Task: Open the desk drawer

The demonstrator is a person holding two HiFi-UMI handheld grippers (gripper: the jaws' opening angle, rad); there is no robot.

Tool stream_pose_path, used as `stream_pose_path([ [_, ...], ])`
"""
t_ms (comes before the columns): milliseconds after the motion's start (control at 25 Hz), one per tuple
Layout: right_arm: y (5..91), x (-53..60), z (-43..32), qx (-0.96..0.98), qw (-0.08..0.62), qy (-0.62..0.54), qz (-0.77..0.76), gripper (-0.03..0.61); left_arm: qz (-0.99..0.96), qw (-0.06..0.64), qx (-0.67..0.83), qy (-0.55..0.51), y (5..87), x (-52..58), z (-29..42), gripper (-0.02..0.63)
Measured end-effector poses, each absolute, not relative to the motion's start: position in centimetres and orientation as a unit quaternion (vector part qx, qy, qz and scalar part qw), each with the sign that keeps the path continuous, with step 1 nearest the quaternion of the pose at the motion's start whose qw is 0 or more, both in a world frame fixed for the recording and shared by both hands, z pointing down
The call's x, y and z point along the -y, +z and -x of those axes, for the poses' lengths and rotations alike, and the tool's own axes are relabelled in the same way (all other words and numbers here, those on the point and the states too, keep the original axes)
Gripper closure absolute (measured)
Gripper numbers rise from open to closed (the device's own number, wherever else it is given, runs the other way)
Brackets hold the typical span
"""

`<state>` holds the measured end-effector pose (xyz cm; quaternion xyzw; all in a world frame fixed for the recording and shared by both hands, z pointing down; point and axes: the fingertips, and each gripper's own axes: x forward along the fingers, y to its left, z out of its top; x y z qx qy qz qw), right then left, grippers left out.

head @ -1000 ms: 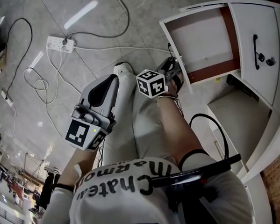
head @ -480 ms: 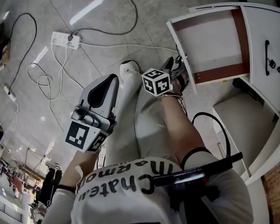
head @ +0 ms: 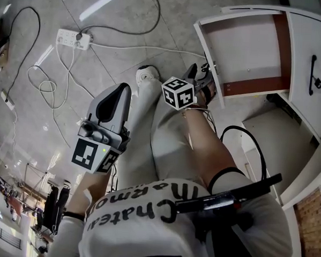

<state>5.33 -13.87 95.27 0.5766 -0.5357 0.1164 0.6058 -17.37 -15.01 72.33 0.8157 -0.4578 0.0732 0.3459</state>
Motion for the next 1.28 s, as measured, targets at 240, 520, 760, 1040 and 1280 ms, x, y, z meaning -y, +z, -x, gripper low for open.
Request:
stream_pose_path([
  [240,94.6,13.1,-5.1,0.531,0.611,0.145,-0.568,0.379,-0.819,0.348,0.452,0.06,70.9,15.2,16.3,0.598],
  [520,91.5,11.2,-3.8,0.532,0.594,0.216,-0.564,0.379,-0.821,0.348,0.442,0.095,67.8,14.3,16.0,0.598],
  [760,87.3,9.6,-1.9,0.543,0.587,0.285,-0.529,0.383,-0.81,0.347,0.461,0.107,63.5,15.2,16.6,0.598],
  [1040,78.9,10.7,-5.3,0.527,0.574,0.29,-0.556,0.522,-0.805,0.359,0.459,0.108,57.8,14.9,14.6,0.598],
  [1280,70.7,14.7,-8.3,0.524,0.534,0.295,-0.594,0.548,-0.819,0.344,0.447,0.105,52.1,17.3,11.9,0.598],
])
